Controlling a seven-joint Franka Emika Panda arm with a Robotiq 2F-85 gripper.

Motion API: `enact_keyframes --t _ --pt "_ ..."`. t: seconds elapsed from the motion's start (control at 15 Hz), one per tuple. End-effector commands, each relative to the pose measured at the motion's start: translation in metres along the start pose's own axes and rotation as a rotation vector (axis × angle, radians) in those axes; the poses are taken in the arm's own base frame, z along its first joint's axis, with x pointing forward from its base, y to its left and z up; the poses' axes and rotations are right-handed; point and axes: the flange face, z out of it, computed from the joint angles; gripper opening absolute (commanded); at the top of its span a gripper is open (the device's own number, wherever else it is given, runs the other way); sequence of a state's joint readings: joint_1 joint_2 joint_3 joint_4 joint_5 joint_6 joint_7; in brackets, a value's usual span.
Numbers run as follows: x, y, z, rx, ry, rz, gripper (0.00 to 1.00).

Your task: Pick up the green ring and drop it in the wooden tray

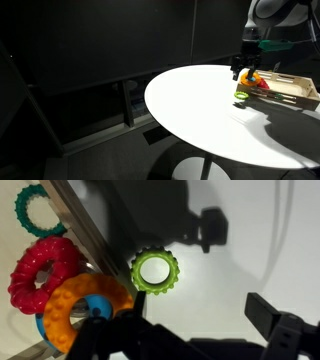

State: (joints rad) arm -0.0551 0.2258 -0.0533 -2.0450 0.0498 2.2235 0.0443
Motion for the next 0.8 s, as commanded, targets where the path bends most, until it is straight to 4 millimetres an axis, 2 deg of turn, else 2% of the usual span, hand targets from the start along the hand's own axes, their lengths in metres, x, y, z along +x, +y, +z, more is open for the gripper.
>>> enact_keyframes --t 0.0,0.33,0.73 --pt "0.003 -0.001 0.018 0.033 0.029 -0.020 1.00" --pt "0.000 0.004 0.048 0.033 0.012 -0.005 1.00" --pt "-0.009 0.004 0.071 0.019 0.000 -0.004 1.00"
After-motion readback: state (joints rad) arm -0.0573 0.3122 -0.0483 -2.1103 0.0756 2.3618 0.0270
